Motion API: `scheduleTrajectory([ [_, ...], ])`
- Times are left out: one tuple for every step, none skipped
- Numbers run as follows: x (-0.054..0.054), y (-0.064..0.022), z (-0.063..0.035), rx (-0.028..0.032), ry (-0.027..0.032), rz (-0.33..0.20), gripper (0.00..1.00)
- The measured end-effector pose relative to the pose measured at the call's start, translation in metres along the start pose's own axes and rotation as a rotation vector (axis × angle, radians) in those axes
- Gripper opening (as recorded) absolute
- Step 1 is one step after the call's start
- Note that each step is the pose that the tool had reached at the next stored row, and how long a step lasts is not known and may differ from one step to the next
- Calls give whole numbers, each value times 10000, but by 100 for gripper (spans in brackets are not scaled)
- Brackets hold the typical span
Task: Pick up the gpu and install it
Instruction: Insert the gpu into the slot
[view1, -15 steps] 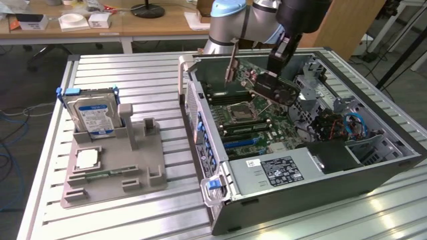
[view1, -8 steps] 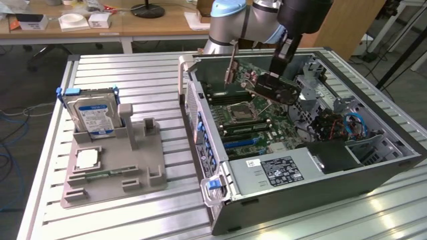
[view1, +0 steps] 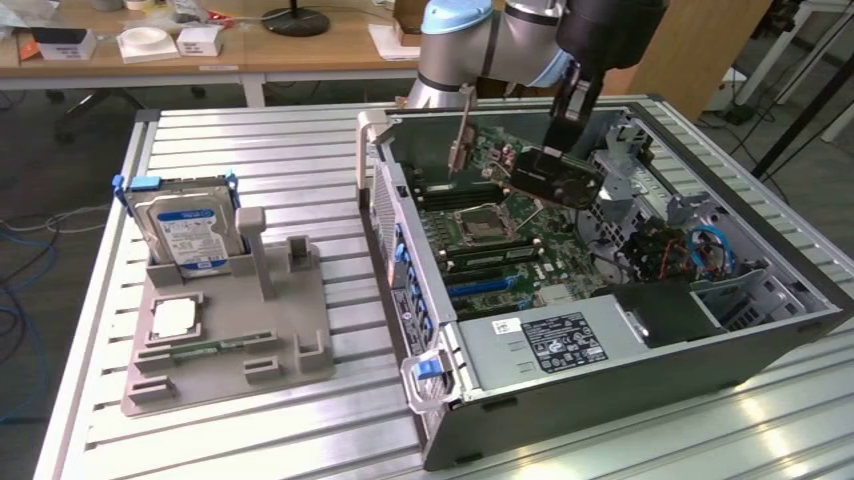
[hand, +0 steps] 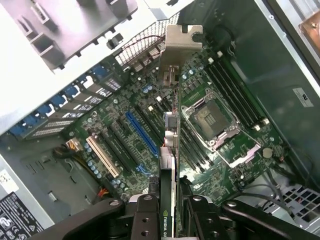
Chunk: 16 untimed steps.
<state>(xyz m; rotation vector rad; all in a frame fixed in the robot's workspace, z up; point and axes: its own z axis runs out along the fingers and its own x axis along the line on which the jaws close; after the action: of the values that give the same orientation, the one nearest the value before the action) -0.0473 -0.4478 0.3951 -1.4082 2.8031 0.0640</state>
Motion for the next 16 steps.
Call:
scheduleTrajectory([
  [-2,-3,2,-2,3,-102,26],
  [-4,-6,3,-4,7,-204,26],
  [-6,-8,4,-6,11,-305,26],
  [-8,-11,5,-8,15,-412,26],
  [-10,-14,6,-11,18,-508,26],
  [-12,-17,8,-13,21,-606,26],
  [-14,-20,9,-15,25,-706,26],
  [-16,-23,11,-17,28,-806,26],
  [-19,-26,12,-20,32,-906,26],
  [-21,-29,14,-22,35,-1013,26],
  [-24,-33,15,-24,39,-1116,26],
  [-26,-36,16,-26,42,-1219,26],
  [-29,-40,18,-29,45,-1323,26],
  [-31,-43,19,-31,49,-1427,26],
  [-34,-46,21,-33,53,-1530,26],
  [-36,-50,23,-36,56,-1638,26],
])
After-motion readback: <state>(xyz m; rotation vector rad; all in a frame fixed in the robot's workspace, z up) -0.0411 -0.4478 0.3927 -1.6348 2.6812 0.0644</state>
